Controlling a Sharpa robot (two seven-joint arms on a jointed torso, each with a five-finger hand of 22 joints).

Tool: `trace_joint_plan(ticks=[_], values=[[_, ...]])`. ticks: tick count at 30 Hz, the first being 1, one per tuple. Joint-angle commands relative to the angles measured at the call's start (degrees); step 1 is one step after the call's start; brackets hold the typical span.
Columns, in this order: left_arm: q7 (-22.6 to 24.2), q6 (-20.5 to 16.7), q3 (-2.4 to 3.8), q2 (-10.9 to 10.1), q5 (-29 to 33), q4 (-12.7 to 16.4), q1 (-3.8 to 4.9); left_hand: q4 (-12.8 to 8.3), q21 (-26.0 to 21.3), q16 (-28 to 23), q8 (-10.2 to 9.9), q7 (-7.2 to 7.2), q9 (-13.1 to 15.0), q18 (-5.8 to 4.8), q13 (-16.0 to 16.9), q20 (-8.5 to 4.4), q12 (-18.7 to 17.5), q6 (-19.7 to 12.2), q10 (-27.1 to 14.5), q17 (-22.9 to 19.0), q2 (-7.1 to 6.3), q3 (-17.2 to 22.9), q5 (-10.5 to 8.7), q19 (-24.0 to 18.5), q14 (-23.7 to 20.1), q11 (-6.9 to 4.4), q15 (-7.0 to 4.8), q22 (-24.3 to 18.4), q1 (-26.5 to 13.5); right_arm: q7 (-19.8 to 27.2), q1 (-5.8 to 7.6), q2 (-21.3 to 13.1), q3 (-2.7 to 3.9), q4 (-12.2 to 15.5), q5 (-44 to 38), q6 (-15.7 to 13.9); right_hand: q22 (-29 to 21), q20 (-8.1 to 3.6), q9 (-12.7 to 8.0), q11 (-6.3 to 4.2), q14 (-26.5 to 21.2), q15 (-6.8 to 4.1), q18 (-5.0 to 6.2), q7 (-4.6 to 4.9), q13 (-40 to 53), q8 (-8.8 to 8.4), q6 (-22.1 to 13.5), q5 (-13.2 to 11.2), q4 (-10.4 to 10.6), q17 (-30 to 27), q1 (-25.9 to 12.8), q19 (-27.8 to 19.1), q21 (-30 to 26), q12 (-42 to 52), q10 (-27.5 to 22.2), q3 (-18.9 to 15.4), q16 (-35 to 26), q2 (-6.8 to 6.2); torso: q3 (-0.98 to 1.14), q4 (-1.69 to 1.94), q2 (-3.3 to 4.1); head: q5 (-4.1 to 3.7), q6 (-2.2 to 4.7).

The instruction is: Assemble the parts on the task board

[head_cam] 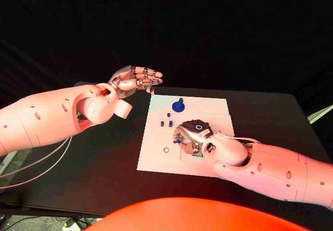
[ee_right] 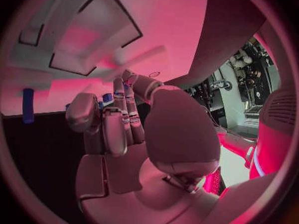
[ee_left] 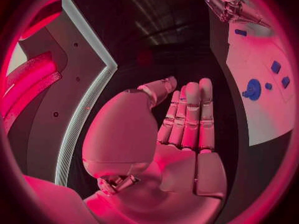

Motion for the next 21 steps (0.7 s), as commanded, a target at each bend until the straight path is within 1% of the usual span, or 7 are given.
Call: trace_joint_plan(ticks=[1,7,9,21], values=[[0.1,0.1,0.05,0.0,0.1,0.2,0.03,0.3,-0.9,-0.5,0.6,0.38,0.4,-0.56,0.8,0.43,0.9,-0.6,-1.4,-0.7,0.43,-1.9,0.36,0.0,-0.4,0.07,-0.02,-0.8,-0.2,0.0,-0.04,0.3,0.0,0.1,-0.3,1.1,0.9,-0.06,1.3,-1.18,2.8,-0.24,-1.18,0.24,1.3,1.82,0.7,0.5,-0.9,0.9,-0.1,0.8,1.4,1.3,3.5,2.0,0.8,1.87,0.0,0.02,0.02,-0.06,0.01],[0.0,0.2,0.05,0.0,0.2,0.2,0.04,0.4,-0.9,-0.6,0.6,0.41,0.4,-0.57,0.8,0.46,0.9,-0.6,-1.5,-0.7,0.5,-1.9,0.35,-0.1,-0.5,0.1,0.01,-0.8,-0.3,-0.2,0.08,0.7,0.0,0.0,-0.3,3.5,0.7,-0.06,1.3,-1.18,2.8,-0.24,-1.14,0.25,1.3,1.82,0.7,0.5,-0.9,0.9,-0.2,0.7,1.2,1.3,3.5,2.1,0.8,1.89,-0.03,0.04,0.01,-0.05,0.01],[0.0,0.2,0.05,0.0,0.2,0.2,0.04,0.4,-0.9,-0.6,0.6,0.41,0.4,-0.57,0.8,0.46,0.9,-0.6,-1.5,-0.7,0.5,-1.9,0.35,-0.1,-0.5,0.1,0.01,-0.8,-0.3,-0.3,0.13,0.8,0.0,-0.1,-0.3,3.8,0.7,-0.06,1.3,-1.16,2.8,-0.23,-1.13,0.26,1.3,1.81,0.7,0.5,-0.9,0.8,-0.2,0.7,1.2,1.2,3.5,2.1,0.8,1.94,-0.03,0.03,0.0,-0.02,0.01],[-0.2,0.5,0.05,0.0,0.3,0.2,0.04,0.4,-1.0,-0.6,0.6,0.44,0.4,-0.57,0.8,0.49,0.9,-0.7,-1.6,-0.8,0.52,-1.9,0.35,-0.1,-0.5,0.13,0.05,-0.8,-0.4,-1.1,0.21,1.0,0.0,0.1,-0.3,1.2,0.6,-0.05,1.3,-1.15,2.8,-0.22,-1.12,0.27,1.4,1.79,0.7,0.5,-0.9,0.8,-0.3,0.6,1.1,1.2,3.4,2.1,0.7,1.99,0.0,0.0,0.0,0.06,0.01]])
